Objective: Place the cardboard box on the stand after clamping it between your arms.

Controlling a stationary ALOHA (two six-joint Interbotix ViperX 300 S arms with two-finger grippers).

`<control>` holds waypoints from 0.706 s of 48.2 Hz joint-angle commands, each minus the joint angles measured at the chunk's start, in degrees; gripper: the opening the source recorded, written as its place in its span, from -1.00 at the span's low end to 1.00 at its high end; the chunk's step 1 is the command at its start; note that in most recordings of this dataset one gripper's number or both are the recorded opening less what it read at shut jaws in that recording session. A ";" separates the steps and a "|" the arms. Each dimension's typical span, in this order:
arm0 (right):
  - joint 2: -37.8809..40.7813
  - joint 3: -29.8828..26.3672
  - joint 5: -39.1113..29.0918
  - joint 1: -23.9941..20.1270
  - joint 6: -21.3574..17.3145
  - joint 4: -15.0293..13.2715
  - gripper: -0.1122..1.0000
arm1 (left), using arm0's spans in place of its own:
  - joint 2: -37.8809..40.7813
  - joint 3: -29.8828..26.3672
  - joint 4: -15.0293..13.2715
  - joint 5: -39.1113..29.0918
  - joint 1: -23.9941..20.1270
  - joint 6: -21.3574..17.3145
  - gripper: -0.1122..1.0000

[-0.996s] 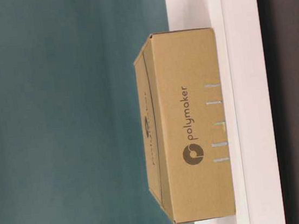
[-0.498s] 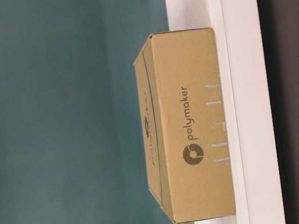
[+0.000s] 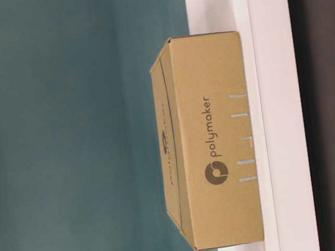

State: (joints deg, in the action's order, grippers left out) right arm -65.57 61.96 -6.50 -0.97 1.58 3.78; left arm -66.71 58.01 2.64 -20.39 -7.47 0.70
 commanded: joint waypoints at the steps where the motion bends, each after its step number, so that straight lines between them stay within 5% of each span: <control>1: 0.18 0.18 0.53 -0.35 -0.44 0.18 0.68 | 0.44 -0.44 0.00 0.79 0.18 0.00 0.61; 34: -2.11 1.85 0.00 -0.26 -0.44 0.09 0.68 | -0.53 0.18 0.00 0.79 0.18 0.18 0.59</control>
State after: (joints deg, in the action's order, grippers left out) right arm -67.94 63.81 -6.77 -1.05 1.58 3.87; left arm -67.50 58.80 2.64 -20.13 -7.38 0.79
